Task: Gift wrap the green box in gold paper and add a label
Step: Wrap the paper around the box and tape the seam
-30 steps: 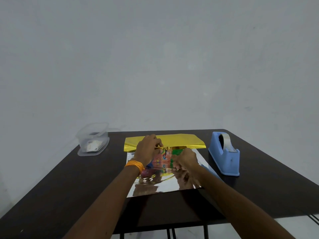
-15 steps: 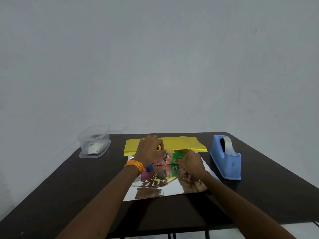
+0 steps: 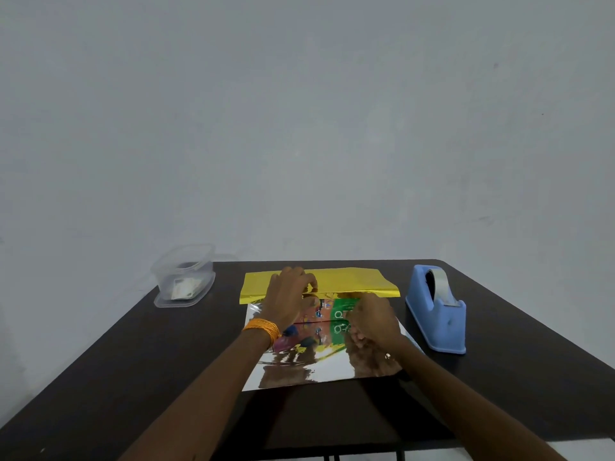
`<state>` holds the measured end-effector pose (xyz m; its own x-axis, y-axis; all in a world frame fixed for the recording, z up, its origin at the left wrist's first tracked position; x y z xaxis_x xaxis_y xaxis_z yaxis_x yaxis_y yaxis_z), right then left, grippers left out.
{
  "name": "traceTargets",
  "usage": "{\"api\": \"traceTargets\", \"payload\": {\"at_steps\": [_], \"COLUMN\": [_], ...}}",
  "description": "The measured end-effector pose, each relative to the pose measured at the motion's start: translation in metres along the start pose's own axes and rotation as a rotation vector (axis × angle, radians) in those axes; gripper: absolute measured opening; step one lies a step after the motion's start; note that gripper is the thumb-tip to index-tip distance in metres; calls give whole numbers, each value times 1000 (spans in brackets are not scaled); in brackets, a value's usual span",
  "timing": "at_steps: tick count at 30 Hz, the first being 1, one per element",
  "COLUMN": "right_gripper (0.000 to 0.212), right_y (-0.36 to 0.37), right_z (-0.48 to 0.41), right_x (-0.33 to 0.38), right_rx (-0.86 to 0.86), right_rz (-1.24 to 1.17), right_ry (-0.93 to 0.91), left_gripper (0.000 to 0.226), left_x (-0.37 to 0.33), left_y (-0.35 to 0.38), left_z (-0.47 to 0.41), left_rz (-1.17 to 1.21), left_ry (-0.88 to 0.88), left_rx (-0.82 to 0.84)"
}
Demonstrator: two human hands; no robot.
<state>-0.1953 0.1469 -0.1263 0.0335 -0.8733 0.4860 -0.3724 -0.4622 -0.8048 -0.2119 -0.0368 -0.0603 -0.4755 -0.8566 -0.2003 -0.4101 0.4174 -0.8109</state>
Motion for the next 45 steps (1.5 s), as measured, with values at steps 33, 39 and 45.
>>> {"api": "traceTargets", "payload": {"at_steps": [33, 39, 45], "right_gripper": [17, 14, 48], "right_y": [-107, -169, -175], "right_z": [12, 43, 55], "right_x": [29, -27, -94], "right_rx": [-375, -505, -334], "right_rz": [65, -81, -103], "right_ry": [-312, -139, 171], "left_gripper": [29, 42, 29], "left_x": [-11, -52, -133], "left_y": [3, -7, 17], "left_z": [4, 13, 17], "left_rz": [-172, -63, 502], "left_ry": [13, 23, 5], "left_rx": [48, -110, 105]}}
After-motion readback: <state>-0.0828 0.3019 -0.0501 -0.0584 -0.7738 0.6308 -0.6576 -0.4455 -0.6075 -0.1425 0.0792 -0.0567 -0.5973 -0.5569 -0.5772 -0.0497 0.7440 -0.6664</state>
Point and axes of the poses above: each hand's wrist, its own z-axis away from the middle knuckle, its own y-axis out of the palm, x = y × z, the point moved 10 cm from there along -z, towards the middle knuckle, and after that the axes turned 8 degrees about -y, right-handed, at the moved point
